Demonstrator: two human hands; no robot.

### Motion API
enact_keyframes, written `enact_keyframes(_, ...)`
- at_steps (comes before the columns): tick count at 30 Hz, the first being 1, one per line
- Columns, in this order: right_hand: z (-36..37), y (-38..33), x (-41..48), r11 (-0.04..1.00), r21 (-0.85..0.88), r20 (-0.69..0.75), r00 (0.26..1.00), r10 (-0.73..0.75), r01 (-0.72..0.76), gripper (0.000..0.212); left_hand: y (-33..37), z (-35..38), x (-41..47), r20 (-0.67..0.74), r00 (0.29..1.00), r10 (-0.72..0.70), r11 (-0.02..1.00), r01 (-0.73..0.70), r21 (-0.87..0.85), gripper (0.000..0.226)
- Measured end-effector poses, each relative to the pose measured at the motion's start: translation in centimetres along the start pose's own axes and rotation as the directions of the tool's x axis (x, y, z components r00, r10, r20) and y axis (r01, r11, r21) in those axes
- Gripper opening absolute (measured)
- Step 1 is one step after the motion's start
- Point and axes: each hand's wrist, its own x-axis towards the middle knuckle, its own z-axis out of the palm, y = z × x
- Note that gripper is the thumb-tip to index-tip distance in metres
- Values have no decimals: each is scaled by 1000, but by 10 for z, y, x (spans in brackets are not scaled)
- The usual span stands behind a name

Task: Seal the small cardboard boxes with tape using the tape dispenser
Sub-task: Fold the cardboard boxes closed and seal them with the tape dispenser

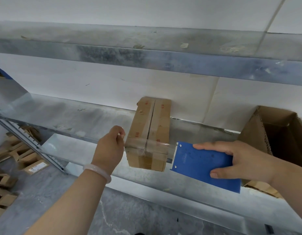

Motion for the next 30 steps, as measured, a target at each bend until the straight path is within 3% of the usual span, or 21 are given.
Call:
enact_keyframes(4,-2,-1,6,1000,-7,6,1000,-7,7,64,-10,-1,2,-17,998,59,997,-58,47,19)
enact_keyframes(13,-11,0,7,998,-67,47,999,-10,13,65,-14,6,1,-4,1000,30,999,-30,-21,20)
enact_keyframes(20,-1,11,31,996,-88,55,998,25,-20,67,-28,16,11,57,995,-77,997,78,-16,19)
enact_keyframes(30,7,19,46,996,-71,34,998,57,-55,65,-32,23,15,152,957,-248,922,281,-268,13)
